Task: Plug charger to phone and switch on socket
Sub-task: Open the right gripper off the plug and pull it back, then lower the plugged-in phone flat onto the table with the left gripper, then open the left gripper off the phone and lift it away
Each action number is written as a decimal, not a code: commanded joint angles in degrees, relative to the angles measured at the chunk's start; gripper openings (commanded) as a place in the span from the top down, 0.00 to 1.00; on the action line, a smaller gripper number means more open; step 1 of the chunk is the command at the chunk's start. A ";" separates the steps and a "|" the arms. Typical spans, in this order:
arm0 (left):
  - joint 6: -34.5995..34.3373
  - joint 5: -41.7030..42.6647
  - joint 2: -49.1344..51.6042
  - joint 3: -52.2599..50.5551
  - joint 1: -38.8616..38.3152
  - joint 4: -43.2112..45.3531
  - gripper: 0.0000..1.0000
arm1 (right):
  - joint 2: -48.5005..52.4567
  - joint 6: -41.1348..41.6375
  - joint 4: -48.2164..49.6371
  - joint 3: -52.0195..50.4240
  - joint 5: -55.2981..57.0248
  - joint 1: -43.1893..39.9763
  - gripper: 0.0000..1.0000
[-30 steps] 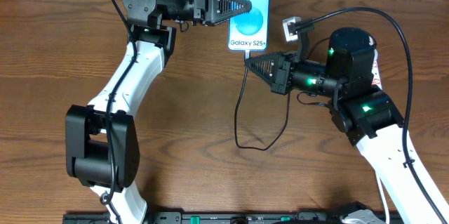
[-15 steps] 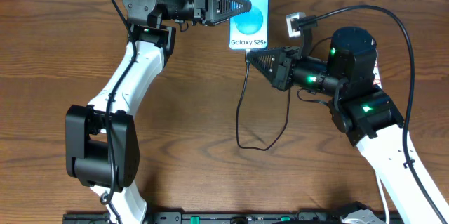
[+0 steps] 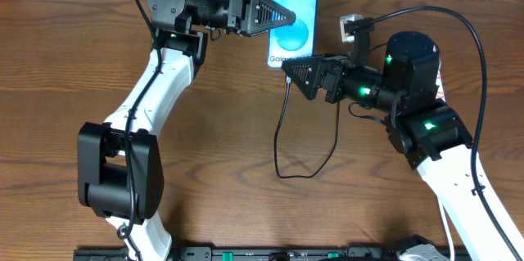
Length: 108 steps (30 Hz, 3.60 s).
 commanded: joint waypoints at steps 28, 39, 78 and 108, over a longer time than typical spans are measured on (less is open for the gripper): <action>32.41 -28.96 11.96 1.16 2.01 -43.60 0.93 | -0.37 0.13 -28.30 0.72 13.38 -13.88 0.01; 67.93 -25.38 11.96 1.16 -2.84 -83.01 0.93 | -0.35 -2.10 -30.47 0.66 13.73 -13.84 0.01; 76.22 -37.11 20.37 1.16 -4.74 -92.17 0.92 | 4.52 -3.32 -32.61 0.63 13.75 -13.84 0.01; 76.19 -60.02 20.33 1.16 -4.74 -99.08 0.29 | 4.57 -4.81 -36.92 0.63 17.25 -13.84 0.01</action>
